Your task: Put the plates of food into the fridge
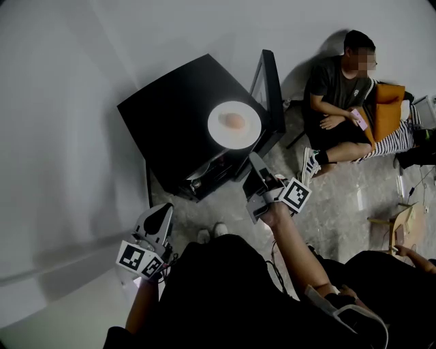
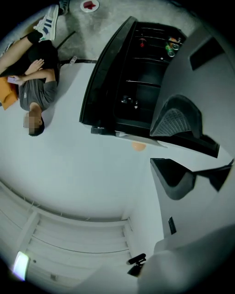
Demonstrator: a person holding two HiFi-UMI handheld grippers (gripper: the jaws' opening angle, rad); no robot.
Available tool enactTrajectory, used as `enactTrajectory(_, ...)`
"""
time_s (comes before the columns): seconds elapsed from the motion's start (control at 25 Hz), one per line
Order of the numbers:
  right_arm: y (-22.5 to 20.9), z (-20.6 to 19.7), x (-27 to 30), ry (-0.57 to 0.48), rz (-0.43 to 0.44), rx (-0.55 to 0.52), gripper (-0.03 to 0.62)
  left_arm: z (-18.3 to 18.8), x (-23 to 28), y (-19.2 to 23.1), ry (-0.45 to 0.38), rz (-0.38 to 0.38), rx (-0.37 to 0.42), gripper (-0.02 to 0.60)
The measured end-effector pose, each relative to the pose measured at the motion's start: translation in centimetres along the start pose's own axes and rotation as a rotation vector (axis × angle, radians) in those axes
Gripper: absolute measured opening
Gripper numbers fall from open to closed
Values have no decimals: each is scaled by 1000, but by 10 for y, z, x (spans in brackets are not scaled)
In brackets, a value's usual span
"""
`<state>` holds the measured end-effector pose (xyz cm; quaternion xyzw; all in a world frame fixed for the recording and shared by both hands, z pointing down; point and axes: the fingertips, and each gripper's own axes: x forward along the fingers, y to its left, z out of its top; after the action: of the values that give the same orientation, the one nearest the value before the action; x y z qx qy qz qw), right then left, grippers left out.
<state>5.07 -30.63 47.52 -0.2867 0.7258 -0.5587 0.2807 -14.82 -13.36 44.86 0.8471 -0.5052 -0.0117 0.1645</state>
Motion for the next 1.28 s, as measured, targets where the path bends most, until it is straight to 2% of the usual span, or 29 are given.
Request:
enactTrajectory(0.12, -13, 6, 8, -26, -36, 100, 143, 0, 1, 2, 0, 1, -1, 25)
enactTrajectory(0.2, -17, 10, 13, -31, -54, 131, 143, 2, 1, 2, 2, 3, 0, 25)
enactTrajectory(0.6, -26, 18, 34, -11, -87, 126, 138, 2, 1, 4, 2, 12, 4, 25)
enactTrajectory(0.68, -24, 18, 36, -3, -71, 130, 111, 2, 0, 4, 3, 14, 5, 25)
enactTrajectory(0.76, -20, 17, 38, 4, -60, 138, 49, 2, -1, 4, 3, 15, 7, 25)
enactTrajectory(1.28, 0, 8, 5, 28, -43, 117, 43, -2, -6, -14, -3, -31, 3, 25)
